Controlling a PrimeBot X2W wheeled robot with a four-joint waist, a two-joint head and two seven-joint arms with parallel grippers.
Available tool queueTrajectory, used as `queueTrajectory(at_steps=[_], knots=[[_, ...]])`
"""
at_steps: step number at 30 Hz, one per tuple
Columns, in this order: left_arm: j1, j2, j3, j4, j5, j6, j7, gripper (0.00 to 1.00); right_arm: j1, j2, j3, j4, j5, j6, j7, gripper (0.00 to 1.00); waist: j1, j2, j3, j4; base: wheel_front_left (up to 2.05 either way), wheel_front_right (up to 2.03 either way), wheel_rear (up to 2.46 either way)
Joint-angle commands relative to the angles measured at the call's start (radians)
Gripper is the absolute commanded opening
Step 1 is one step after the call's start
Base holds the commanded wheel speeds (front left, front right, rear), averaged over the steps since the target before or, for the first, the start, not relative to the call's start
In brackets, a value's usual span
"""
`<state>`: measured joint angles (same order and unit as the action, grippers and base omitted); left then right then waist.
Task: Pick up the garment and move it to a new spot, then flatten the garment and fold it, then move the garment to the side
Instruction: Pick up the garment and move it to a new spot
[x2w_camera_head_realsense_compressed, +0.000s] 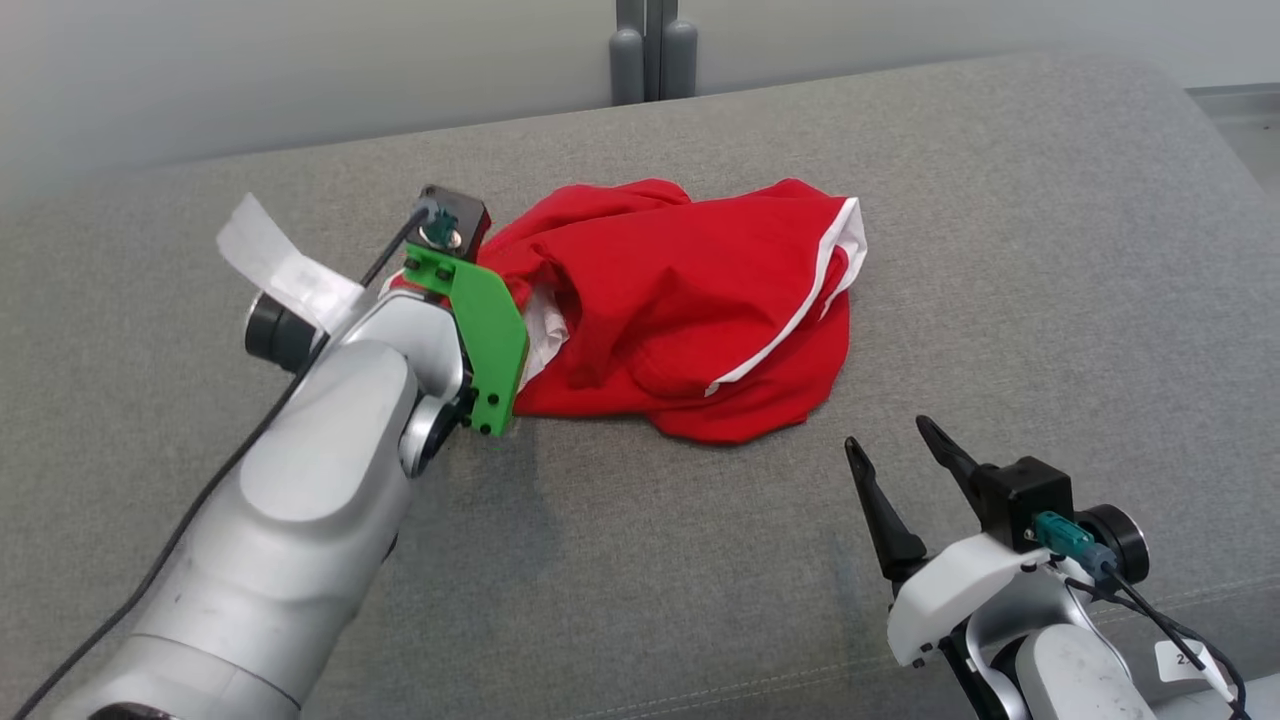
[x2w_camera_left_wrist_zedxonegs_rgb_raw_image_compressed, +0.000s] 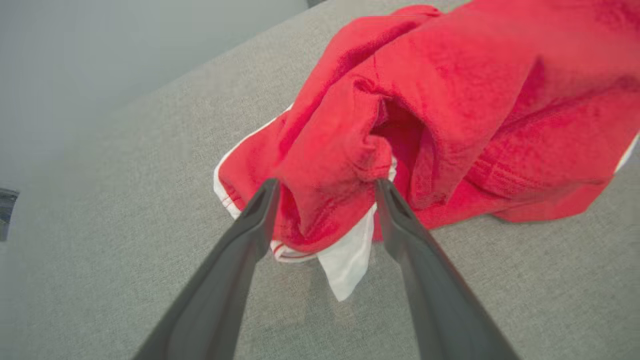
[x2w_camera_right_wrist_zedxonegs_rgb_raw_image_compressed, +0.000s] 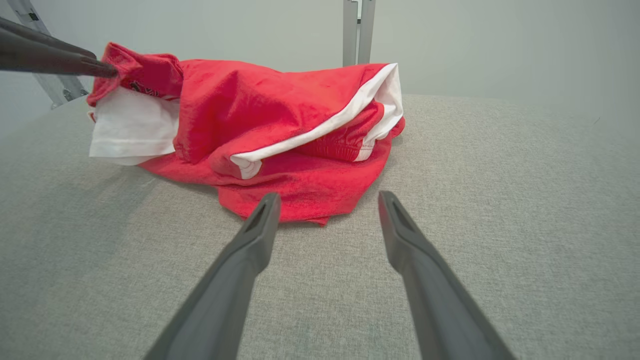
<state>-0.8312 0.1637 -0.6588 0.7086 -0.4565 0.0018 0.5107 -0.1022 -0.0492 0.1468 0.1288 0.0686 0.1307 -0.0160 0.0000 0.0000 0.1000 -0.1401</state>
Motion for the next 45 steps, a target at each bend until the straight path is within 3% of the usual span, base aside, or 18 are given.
queueTrajectory(at_steps=[1,8,16,22,32,33,35,36,37,45], knots=[[-0.019,0.006,0.003,-0.015,-0.005,0.007,0.003,1.0,0.003,-0.002,0.002,0.004,0.008,0.0,-0.004,1.0,0.0,0.0,-0.011,-0.009,0.0,0.0,0.0],[-0.068,0.023,0.01,-0.096,-0.023,0.012,0.096,1.0,0.016,-0.002,0.013,0.017,0.019,0.0,-0.009,1.0,0.0,0.0,-0.037,-0.056,0.0,0.0,0.0],[-0.102,0.043,-0.038,-0.118,-0.02,-0.006,0.278,1.0,0.002,-0.002,0.028,0.013,0.023,0.0,-0.012,1.0,0.0,0.0,0.005,-0.135,0.0,0.0,0.0],[-0.125,0.093,-0.077,-0.115,0.032,0.004,0.315,1.0,-0.015,-0.002,0.025,0.012,0.029,0.0,-0.023,1.0,0.0,0.0,0.067,-0.185,0.0,0.0,0.0],[-0.143,0.128,-0.088,-0.092,0.048,0.013,0.325,1.0,-0.038,-0.002,0.03,0.026,0.046,0.0,-0.048,1.0,0.0,0.0,0.124,-0.204,0.0,0.0,0.0],[-0.144,0.131,-0.088,-0.088,0.049,0.015,0.323,0.97,-0.042,-0.002,0.033,0.028,0.049,0.0,-0.049,1.0,0.0,0.0,0.126,-0.204,0.0,0.0,0.0],[-0.146,0.134,-0.086,-0.082,0.053,0.022,0.311,0.51,-0.049,-0.002,0.034,0.032,0.052,0.0,-0.054,1.0,0.0,0.0,0.131,-0.201,0.0,0.0,0.0],[-0.146,0.134,-0.084,-0.078,0.05,0.024,0.305,0.18,-0.051,-0.002,0.034,0.034,0.053,0.0,-0.057,1.0,0.0,0.0,0.133,-0.199,0.0,0.0,0.0],[-0.144,0.131,-0.08,-0.076,0.043,0.026,0.298,0.0,-0.052,-0.002,0.034,0.037,0.054,0.0,-0.058,1.0,0.0,0.0,0.134,-0.195,0.0,0.0,0.0],[-0.169,0.097,-0.053,-0.083,0.019,0.038,0.211,0.0,-0.056,-0.002,0.04,0.058,0.05,0.0,-0.06,1.0,0.0,0.0,0.108,-0.152,0.0,0.0,0.0]])
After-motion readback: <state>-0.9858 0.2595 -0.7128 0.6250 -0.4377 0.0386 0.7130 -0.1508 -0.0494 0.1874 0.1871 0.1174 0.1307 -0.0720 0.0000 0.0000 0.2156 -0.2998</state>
